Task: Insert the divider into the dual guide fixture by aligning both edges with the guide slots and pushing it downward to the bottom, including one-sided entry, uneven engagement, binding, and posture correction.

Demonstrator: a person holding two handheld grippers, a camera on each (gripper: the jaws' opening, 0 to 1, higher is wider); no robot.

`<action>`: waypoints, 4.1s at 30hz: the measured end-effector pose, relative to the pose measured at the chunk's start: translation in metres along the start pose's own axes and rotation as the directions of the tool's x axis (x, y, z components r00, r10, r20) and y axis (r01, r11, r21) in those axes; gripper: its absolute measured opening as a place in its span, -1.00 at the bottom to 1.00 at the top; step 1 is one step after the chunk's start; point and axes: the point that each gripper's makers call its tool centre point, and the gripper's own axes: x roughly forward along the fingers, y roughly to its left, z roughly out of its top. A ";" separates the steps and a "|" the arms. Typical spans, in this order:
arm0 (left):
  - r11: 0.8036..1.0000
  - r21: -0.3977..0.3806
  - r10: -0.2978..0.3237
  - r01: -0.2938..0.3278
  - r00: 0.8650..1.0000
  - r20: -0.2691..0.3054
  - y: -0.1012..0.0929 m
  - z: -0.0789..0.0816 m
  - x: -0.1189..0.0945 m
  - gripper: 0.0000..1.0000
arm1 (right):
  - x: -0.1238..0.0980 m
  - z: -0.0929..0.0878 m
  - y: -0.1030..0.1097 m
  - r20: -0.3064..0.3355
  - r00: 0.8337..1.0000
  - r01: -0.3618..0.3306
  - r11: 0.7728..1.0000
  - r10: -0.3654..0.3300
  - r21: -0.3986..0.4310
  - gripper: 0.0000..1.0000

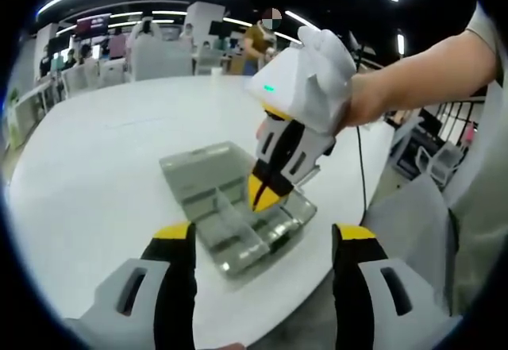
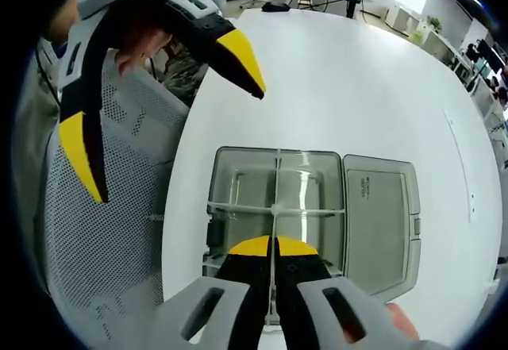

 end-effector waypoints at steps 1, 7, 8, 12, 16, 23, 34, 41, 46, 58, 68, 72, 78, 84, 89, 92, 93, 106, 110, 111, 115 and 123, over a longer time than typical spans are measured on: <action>1.000 0.000 0.000 0.000 1.000 0.001 0.000 0.000 0.000 0.36 | 0.000 0.000 0.000 0.000 1.000 0.000 1.000 0.000 0.000 -1.00; 1.000 -0.001 0.000 0.000 1.000 0.001 -0.001 0.001 0.000 0.36 | 0.002 -0.001 -0.001 -0.001 1.000 0.002 1.000 -0.002 0.002 -1.00; 1.000 0.000 0.000 0.000 1.000 0.001 -0.001 0.001 0.000 0.36 | 0.001 -0.001 -0.001 -0.001 1.000 0.002 1.000 -0.002 0.001 -1.00; 1.000 0.002 -0.001 0.001 1.000 -0.001 -0.002 0.001 0.000 0.36 | 0.001 0.000 0.000 -0.001 1.000 0.003 1.000 -0.003 0.000 -1.00; 1.000 0.003 -0.001 0.001 1.000 -0.001 -0.001 0.001 0.000 0.36 | 0.002 -0.001 -0.001 0.000 1.000 0.005 1.000 -0.005 0.001 -1.00; 1.000 0.004 -0.001 0.001 1.000 -0.004 0.000 0.000 0.000 0.36 | 0.003 -0.001 -0.001 -0.001 1.000 0.006 1.000 -0.006 0.005 -1.00; 1.000 0.008 -0.005 0.005 1.000 -0.008 -0.001 0.001 0.000 0.36 | 0.004 -0.002 0.000 0.007 1.000 0.008 1.000 -0.008 0.024 -1.00; 1.000 0.009 -0.006 0.006 1.000 -0.009 0.000 0.000 0.001 0.36 | 0.005 -0.002 -0.001 0.007 1.000 0.010 1.000 -0.010 0.019 -1.00; 1.000 0.010 -0.008 0.008 1.000 -0.009 -0.001 0.000 0.002 0.36 | 0.004 -0.001 0.000 0.012 1.000 0.012 1.000 -0.013 0.023 -1.00; 1.000 0.010 -0.005 0.005 1.000 -0.009 -0.001 -0.001 0.001 0.35 | 0.006 -0.001 0.000 0.014 1.000 0.015 1.000 -0.015 0.027 -1.00; 1.000 0.007 -0.003 0.003 1.000 -0.008 -0.001 -0.002 0.000 0.35 | 0.010 -0.005 0.003 -0.004 1.000 0.005 1.000 -0.005 0.029 -1.00; 1.000 0.006 -0.001 0.001 1.000 -0.009 -0.001 -0.003 -0.001 0.35 | 0.011 -0.007 0.004 -0.009 1.000 0.006 1.000 -0.006 0.029 -0.95; 1.000 0.004 -0.002 0.002 1.000 -0.011 -0.001 -0.004 0.000 0.35 | 0.010 -0.009 0.004 -0.008 1.000 0.007 0.999 -0.007 0.049 -0.85; 1.000 0.003 -0.002 0.002 1.000 -0.014 0.000 -0.005 0.000 0.36 | 0.009 -0.008 0.004 0.016 1.000 0.002 0.998 -0.003 0.070 -0.75; 1.000 0.002 0.000 0.000 1.000 -0.021 -0.001 -0.007 -0.001 0.36 | 0.007 -0.007 0.006 0.037 0.999 0.002 0.996 -0.005 0.092 -0.70; 1.000 0.003 0.000 0.000 1.000 -0.024 -0.001 -0.008 -0.002 0.36 | 0.006 -0.007 0.007 0.049 0.999 0.002 0.995 -0.007 0.103 -0.67; 1.000 0.003 0.000 0.000 1.000 -0.025 -0.001 -0.009 -0.002 0.36 | 0.005 -0.006 0.007 0.052 0.999 0.002 0.994 -0.007 0.107 -0.67; 1.000 0.011 0.002 -0.001 0.999 -0.038 0.001 -0.011 -0.004 0.37 | -0.005 -0.005 0.003 0.132 0.991 -0.006 0.977 -0.023 0.214 -0.51; 1.000 0.014 0.001 0.000 0.999 -0.043 0.002 -0.012 -0.004 0.37 | -0.008 -0.004 0.005 0.168 0.986 -0.021 0.969 -0.021 0.247 -0.53; 1.000 0.013 0.001 0.000 0.999 -0.045 0.002 -0.013 -0.004 0.37 | -0.009 -0.005 0.004 0.167 0.985 -0.012 0.970 -0.030 0.242 -0.53; 1.000 0.014 -0.001 0.001 0.999 -0.050 0.002 -0.014 -0.004 0.37 | -0.013 -0.005 0.004 0.183 0.982 -0.011 0.963 -0.040 0.269 -0.50; 1.000 0.013 -0.001 0.002 0.998 -0.061 0.003 -0.017 -0.005 0.38 | -0.017 -0.005 0.010 0.231 0.971 -0.026 0.945 -0.054 0.327 -0.42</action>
